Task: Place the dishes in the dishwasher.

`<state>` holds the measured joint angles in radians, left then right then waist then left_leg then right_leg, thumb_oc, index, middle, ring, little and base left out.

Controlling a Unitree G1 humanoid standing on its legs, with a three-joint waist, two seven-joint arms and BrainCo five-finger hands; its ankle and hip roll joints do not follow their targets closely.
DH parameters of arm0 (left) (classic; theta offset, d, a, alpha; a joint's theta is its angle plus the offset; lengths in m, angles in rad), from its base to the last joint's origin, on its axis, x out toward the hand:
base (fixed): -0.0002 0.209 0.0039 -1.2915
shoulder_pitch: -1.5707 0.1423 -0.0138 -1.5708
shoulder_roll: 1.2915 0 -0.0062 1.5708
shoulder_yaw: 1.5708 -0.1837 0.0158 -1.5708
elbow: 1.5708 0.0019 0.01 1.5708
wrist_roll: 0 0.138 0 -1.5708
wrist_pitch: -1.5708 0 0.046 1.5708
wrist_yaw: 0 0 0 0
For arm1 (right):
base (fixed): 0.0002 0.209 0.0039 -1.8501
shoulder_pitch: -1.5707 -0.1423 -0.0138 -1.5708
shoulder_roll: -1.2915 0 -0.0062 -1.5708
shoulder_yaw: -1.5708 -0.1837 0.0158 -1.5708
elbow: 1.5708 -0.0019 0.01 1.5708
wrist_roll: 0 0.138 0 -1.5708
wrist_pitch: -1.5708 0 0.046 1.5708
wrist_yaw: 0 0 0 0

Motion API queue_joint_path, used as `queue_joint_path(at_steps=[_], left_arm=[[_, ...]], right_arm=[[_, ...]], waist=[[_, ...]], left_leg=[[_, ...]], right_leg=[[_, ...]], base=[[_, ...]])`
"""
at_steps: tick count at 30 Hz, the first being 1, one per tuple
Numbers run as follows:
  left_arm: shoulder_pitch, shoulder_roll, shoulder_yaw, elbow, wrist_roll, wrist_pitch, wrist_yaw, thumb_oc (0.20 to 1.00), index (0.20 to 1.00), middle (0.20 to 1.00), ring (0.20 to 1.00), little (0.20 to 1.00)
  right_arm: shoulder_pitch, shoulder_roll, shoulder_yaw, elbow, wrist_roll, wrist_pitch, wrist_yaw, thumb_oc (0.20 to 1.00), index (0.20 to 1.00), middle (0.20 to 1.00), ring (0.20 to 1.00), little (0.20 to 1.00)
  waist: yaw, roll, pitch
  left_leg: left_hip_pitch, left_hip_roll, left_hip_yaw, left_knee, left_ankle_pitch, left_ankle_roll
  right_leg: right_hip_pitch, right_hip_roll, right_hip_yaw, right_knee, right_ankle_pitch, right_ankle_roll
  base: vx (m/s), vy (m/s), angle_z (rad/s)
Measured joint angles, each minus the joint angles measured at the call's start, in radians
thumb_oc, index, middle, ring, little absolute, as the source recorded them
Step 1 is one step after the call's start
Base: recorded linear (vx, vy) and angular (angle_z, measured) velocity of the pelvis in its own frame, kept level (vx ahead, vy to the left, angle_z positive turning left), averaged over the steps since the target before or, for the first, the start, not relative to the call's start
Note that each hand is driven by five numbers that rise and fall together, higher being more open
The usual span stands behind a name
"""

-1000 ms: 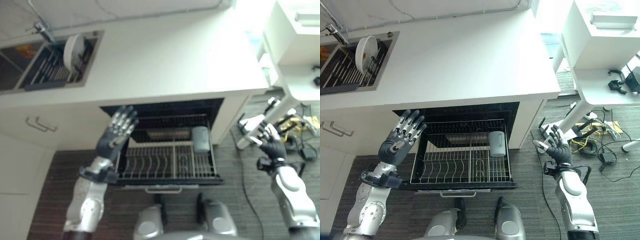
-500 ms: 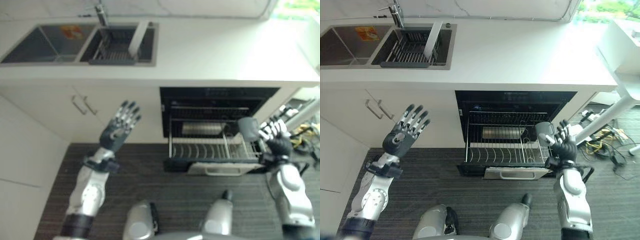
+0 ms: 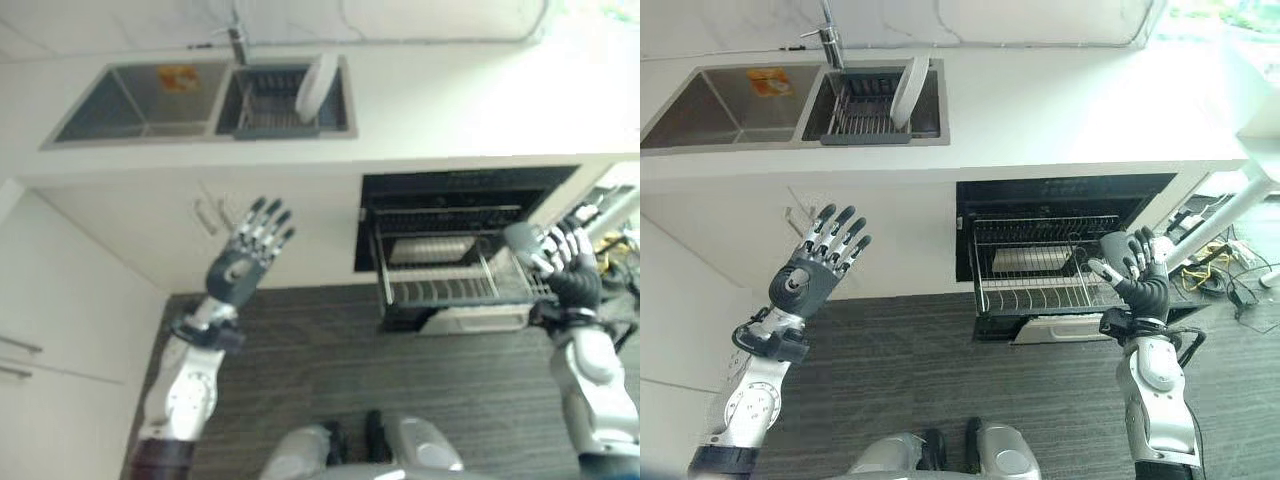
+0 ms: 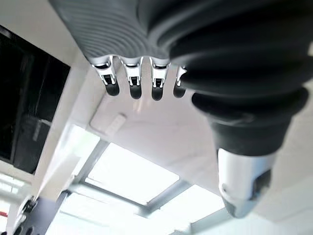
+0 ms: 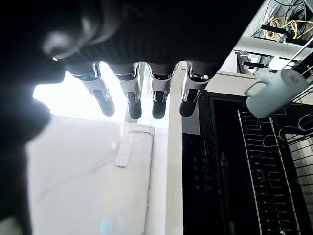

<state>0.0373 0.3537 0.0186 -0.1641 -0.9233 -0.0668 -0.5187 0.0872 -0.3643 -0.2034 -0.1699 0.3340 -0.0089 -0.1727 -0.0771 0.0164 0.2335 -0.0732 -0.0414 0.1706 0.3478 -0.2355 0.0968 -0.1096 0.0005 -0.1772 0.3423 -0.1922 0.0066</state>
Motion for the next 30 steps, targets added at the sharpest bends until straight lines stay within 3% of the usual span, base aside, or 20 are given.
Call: queue_joint_path(at_steps=[4,5,7,8,9,10,12,15,16,17,18,19,20,21,22,24,25,27,29,30], left_arm=[[0.017,-0.002,-0.019,-0.002,0.0,0.009,-0.009,1.0,1.0,1.0,1.0,1.0],[0.024,-0.003,-0.02,-0.006,0.0,0.011,-0.013,1.0,1.0,1.0,1.0,1.0],[0.038,-0.008,-0.021,-0.019,-0.001,0.025,-0.026,1.0,1.0,1.0,1.0,1.0],[0.037,-0.011,-0.019,-0.019,-0.003,0.025,-0.033,1.0,1.0,1.0,1.0,1.0],[0.04,-0.016,-0.02,-0.014,-0.006,0.026,-0.04,1.0,1.0,1.0,1.0,1.0],[0.038,-0.016,-0.02,-0.011,-0.007,0.026,-0.042,1.0,1.0,1.0,1.0,1.0],[0.036,-0.017,-0.021,-0.005,-0.01,0.024,-0.05,1.0,1.0,1.0,1.0,1.0],[0.03,-0.053,-0.022,0.038,-0.041,0.0,-0.055,1.0,1.0,1.0,1.0,1.0],[0.031,-0.063,-0.021,0.058,-0.041,-0.002,-0.056,1.0,1.0,1.0,1.0,1.0],[0.035,-0.072,-0.021,0.072,-0.041,-0.004,-0.065,1.0,1.0,1.0,1.0,1.0],[0.041,-0.07,-0.021,0.073,-0.041,-0.014,-0.081,1.0,1.0,1.0,1.0,1.0],[0.046,-0.071,-0.02,0.07,-0.041,-0.018,-0.087,1.0,1.0,1.0,1.0,1.0],[0.039,-0.063,-0.011,0.064,-0.041,-0.019,-0.092,1.0,1.0,1.0,1.0,1.0],[0.038,-0.054,-0.001,0.062,-0.042,-0.021,-0.093,1.0,1.0,1.0,1.0,1.0],[0.015,-0.029,0.002,0.043,-0.042,-0.02,-0.093,1.0,1.0,1.0,1.0,1.0],[-0.082,0.024,0.004,-0.013,-0.042,-0.04,-0.1,1.0,1.0,1.0,1.0,1.0],[-0.11,0.039,0.005,-0.019,-0.042,-0.043,-0.105,1.0,1.0,1.0,1.0,1.0],[-0.136,0.041,0.01,-0.019,-0.041,-0.043,-0.105,1.0,1.0,1.0,1.0,1.0],[-0.123,0.048,0.028,-0.025,-0.038,-0.044,-0.104,1.0,1.0,1.0,1.0,1.0],[-0.112,0.053,0.034,-0.028,-0.037,-0.045,-0.104,1.0,1.0,1.0,1.0,1.0]], right_arm=[[0.009,-0.001,-0.001,0.0,0.0,0.001,0.005,1.0,1.0,1.0,1.0,1.0],[0.012,-0.01,-0.001,0.0,0.0,0.001,0.006,1.0,1.0,1.0,1.0,1.0],[0.025,-0.034,-0.001,0.0,0.0,0.001,0.008,1.0,1.0,1.0,1.0,1.0],[0.018,-0.057,-0.002,0.005,0.0,0.001,0.012,1.0,1.0,1.0,1.0,1.0],[0.007,-0.054,-0.002,0.006,0.0,-0.001,0.013,1.0,1.0,1.0,1.0,1.0],[-0.002,-0.053,-0.001,0.006,0.0,-0.003,0.013,1.0,1.0,1.0,1.0,1.0],[-0.039,-0.058,0.003,0.023,0.0,-0.008,0.018,1.0,1.0,1.0,1.0,1.0],[-0.057,-0.083,0.002,0.038,0.0,-0.005,0.07,1.0,1.0,1.0,1.0,1.0],[-0.057,-0.09,-0.002,0.039,0.0,0.001,0.082,1.0,1.0,1.0,1.0,1.0],[-0.053,-0.109,-0.005,0.041,0.0,0.002,0.099,1.0,1.0,1.0,1.0,1.0],[-0.048,-0.134,-0.006,0.041,0.0,0.003,0.113,1.0,1.0,1.0,1.0,1.0],[-0.03,-0.157,-0.025,0.028,0.001,0.001,0.129,1.0,1.0,1.0,1.0,1.0],[-0.018,-0.131,-0.043,0.028,0.001,0.002,0.136,1.0,1.0,1.0,1.0,1.0],[-0.007,-0.117,-0.042,0.006,0.001,0.004,0.145,1.0,1.0,1.0,1.0,1.0],[-0.004,-0.093,-0.046,-0.031,0.002,0.004,0.145,1.0,1.0,1.0,1.0,1.0],[-0.03,-0.053,-0.036,-0.074,0.001,0.002,0.146,1.0,1.0,1.0,1.0,1.0],[-0.057,-0.021,-0.036,-0.075,0.001,0.0,0.137,1.0,1.0,1.0,1.0,1.0],[-0.088,-0.009,-0.02,-0.073,0.002,-0.002,0.131,1.0,1.0,1.0,1.0,1.0],[-0.092,0.005,0.003,-0.057,0.002,-0.01,0.134,1.0,1.0,1.0,1.0,1.0],[-0.085,0.006,-0.002,-0.042,0.002,-0.019,0.133,1.0,1.0,1.0,1.0,1.0]], waist=[[0.0,0.031,-0.019],[0.003,0.032,-0.019],[0.007,-0.005,-0.016],[0.017,-0.031,0.0],[0.012,-0.052,0.012],[0.007,-0.057,0.013],[0.003,-0.041,0.022],[0.001,0.051,0.062],[0.002,0.067,0.073],[0.004,0.082,0.072],[0.007,0.086,0.071],[0.0,0.088,0.068],[0.003,0.077,0.063],[0.01,0.043,0.062],[0.014,0.02,0.059],[0.068,-0.013,0.038],[0.096,-0.03,0.032],[0.1,-0.046,0.025],[0.098,-0.06,0.011],[0.096,-0.071,0.002]], left_leg=[[0.043,-0.001,0.002,-0.038,0.003,-0.005],[0.053,-0.005,0.002,-0.061,0.016,-0.022],[0.09,-0.043,0.006,-0.115,0.108,-0.135],[0.032,-0.046,0.005,0.001,0.138,-0.185],[-0.034,-0.002,0.036,0.105,0.117,-0.167],[-0.056,0.063,0.059,0.106,0.111,-0.159],[-0.07,0.2,0.037,-0.018,0.115,-0.167],[-0.17,0.337,-0.069,-0.092,0.149,-0.224],[-0.18,0.343,-0.074,-0.095,0.153,-0.228],[-0.194,0.348,-0.073,-0.082,0.154,-0.229],[-0.185,0.331,-0.064,-0.066,0.157,-0.222],[-0.163,0.313,-0.043,-0.064,0.152,-0.212],[-0.139,0.285,-0.007,-0.049,0.2,-0.192],[-0.118,0.224,0.023,-0.028,0.213,-0.148],[-0.111,0.165,0.032,0.019,0.16,-0.111],[-0.1,0.087,0.052,0.041,0.101,-0.037],[-0.102,0.063,0.051,0.056,0.081,-0.014],[-0.096,0.046,0.039,0.035,0.069,0.016],[-0.075,0.048,0.034,-0.003,0.075,0.024],[-0.067,0.039,0.038,-0.014,0.074,0.025]], right_leg=[[0.038,0.003,-0.001,-0.009,0.005,-0.025],[0.047,0.001,-0.001,-0.007,0.005,-0.029],[0.06,-0.044,-0.002,-0.014,0.002,-0.045],[0.063,-0.067,0.002,-0.008,0.0,-0.058],[0.076,-0.071,-0.01,-0.037,0.011,-0.065],[0.081,-0.059,-0.018,-0.05,0.015,-0.069],[0.075,-0.025,0.001,-0.046,0.007,-0.051],[0.048,0.012,0.05,-0.021,-0.004,-0.053],[0.051,0.007,0.063,-0.006,-0.013,-0.046],[0.055,-0.008,0.086,0.009,-0.028,-0.016],[0.069,-0.037,0.095,0.013,-0.032,-0.006],[0.09,-0.067,0.109,0.015,-0.047,0.034],[0.115,-0.11,0.119,0.007,-0.056,0.069],[0.136,-0.162,0.14,-0.013,-0.049,0.099],[0.193,-0.221,0.141,-0.051,-0.012,0.125],[0.208,-0.298,0.141,-0.065,0.092,0.119],[0.209,-0.314,0.141,-0.075,0.149,0.139],[0.194,-0.32,0.142,-0.051,0.221,0.159],[0.136,-0.258,0.132,0.028,0.199,0.197],[0.089,-0.233,0.111,0.081,0.201,0.193]], base=[[0.05,-0.14,-0.03],[0.01,-0.127,0.15],[-0.03,-0.041,0.2],[-0.02,0.054,0.12],[0.03,0.202,0.15],[0.06,0.259,0.14],[0.12,0.405,-0.11],[0.23,0.449,-0.43],[0.2,0.391,-0.63],[0.22,0.478,-0.51],[0.18,0.417,-0.44],[0.22,0.515,-0.26],[0.2,0.524,-0.23],[0.16,0.477,-0.1],[0.11,0.44,0.12],[0.07,0.432,0.3],[0.08,0.403,0.23],[0.1,0.263,0.34],[0.05,0.162,0.16],[0.06,0.17,-0.13]])
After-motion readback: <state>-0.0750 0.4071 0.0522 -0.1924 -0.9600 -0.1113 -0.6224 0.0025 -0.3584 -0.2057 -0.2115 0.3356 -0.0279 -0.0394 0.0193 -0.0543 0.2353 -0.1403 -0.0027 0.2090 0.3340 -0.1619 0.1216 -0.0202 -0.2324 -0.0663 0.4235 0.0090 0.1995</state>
